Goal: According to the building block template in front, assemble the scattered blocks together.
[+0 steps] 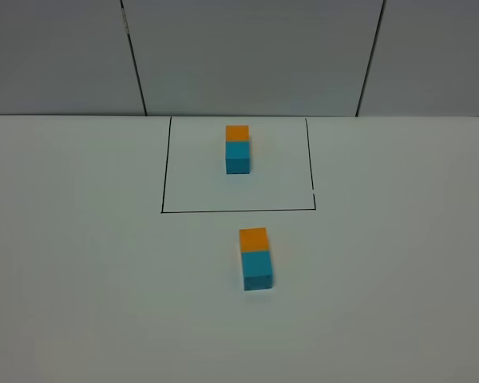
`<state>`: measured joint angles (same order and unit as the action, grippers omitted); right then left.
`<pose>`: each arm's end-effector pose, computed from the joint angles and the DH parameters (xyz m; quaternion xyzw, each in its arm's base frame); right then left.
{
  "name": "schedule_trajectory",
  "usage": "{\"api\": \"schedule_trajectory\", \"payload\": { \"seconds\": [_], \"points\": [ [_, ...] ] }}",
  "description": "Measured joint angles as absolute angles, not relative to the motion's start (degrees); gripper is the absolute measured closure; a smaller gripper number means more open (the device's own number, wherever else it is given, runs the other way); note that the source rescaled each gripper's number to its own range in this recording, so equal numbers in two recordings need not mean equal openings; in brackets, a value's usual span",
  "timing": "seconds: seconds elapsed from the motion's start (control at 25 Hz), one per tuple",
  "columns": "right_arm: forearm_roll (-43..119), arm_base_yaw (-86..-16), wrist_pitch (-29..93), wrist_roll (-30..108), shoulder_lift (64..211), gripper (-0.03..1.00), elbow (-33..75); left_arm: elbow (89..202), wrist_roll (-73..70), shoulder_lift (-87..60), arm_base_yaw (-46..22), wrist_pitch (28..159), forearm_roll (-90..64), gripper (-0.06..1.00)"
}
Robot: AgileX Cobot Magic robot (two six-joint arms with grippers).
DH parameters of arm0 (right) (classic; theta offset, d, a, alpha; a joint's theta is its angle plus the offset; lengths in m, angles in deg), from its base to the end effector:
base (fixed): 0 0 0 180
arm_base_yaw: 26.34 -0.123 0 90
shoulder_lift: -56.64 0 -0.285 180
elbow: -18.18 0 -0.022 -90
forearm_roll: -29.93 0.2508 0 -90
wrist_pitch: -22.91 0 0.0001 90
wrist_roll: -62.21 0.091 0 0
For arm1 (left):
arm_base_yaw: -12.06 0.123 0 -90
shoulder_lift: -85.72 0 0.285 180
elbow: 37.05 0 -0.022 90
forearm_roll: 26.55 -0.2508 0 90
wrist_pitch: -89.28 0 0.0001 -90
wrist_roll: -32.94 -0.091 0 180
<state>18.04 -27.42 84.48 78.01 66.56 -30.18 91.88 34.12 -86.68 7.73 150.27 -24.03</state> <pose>-0.0007 -0.0165 0.2788 0.1132 0.8532 -0.0293 0.5082 -0.0010 -0.0034 0.2648 0.0242 0.8640 -0.0461 0.5008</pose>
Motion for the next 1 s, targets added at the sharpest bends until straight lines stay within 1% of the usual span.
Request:
{"api": "schedule_trajectory", "payload": {
  "seconds": [1.0],
  "points": [
    [18.04,-27.42,84.48,78.01,66.5,0.38,-30.18,91.88,34.12,-86.68,7.73,150.27,-24.03,-0.03]
  ]
}}
